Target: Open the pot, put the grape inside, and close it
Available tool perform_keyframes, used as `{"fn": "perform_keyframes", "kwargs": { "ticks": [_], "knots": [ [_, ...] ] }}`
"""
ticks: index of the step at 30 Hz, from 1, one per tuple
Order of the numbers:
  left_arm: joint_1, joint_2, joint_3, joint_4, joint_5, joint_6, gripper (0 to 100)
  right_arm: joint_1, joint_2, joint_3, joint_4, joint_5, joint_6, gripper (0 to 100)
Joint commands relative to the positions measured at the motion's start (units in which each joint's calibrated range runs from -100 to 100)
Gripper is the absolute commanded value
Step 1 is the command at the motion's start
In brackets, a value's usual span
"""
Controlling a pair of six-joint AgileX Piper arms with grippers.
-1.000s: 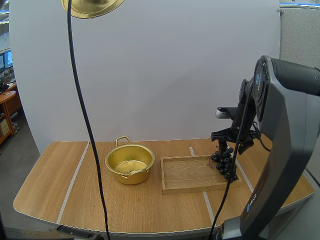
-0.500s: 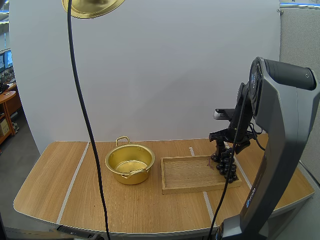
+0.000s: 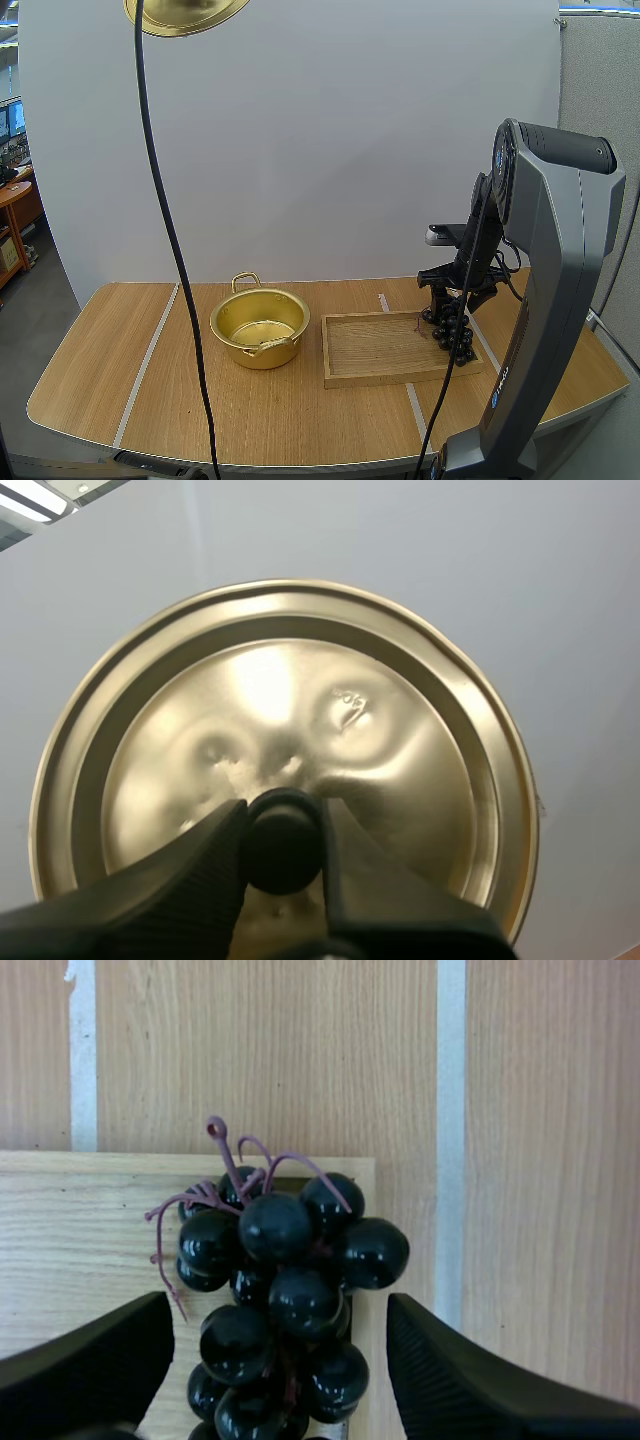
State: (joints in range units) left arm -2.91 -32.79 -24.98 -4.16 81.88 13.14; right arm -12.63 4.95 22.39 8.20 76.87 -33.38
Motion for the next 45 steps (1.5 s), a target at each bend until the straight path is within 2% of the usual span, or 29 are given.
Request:
{"fn": "perform_keyframes", "kwargs": {
  "ticks": [1,35,41,44,45],
  "knots": [
    [-0.18,-0.3,-0.4,0.3,-2.7,-0.3,0,-0.2,-0.3,-0.4,0.2,1.5,-0.5,100],
    [-0.18,-0.3,-0.4,0.3,-2.7,-0.3,0,-0.2,2.2,0.1,0.3,3.7,-0.6,100],
    [-0.18,-0.3,-0.4,0.3,-2.7,-0.3,0,-0.2,2.2,0.1,1.1,0.8,-0.6,98],
    [-0.18,-0.3,-0.4,0.3,-2.7,-0.3,0,-0.2,2.2,0.1,1.4,0.8,-0.7,39],
    [-0.18,-0.3,-0.4,0.3,-2.7,-0.3,0,-0.2,2.2,0.1,1.4,0.8,-0.7,14]
  ]
}}
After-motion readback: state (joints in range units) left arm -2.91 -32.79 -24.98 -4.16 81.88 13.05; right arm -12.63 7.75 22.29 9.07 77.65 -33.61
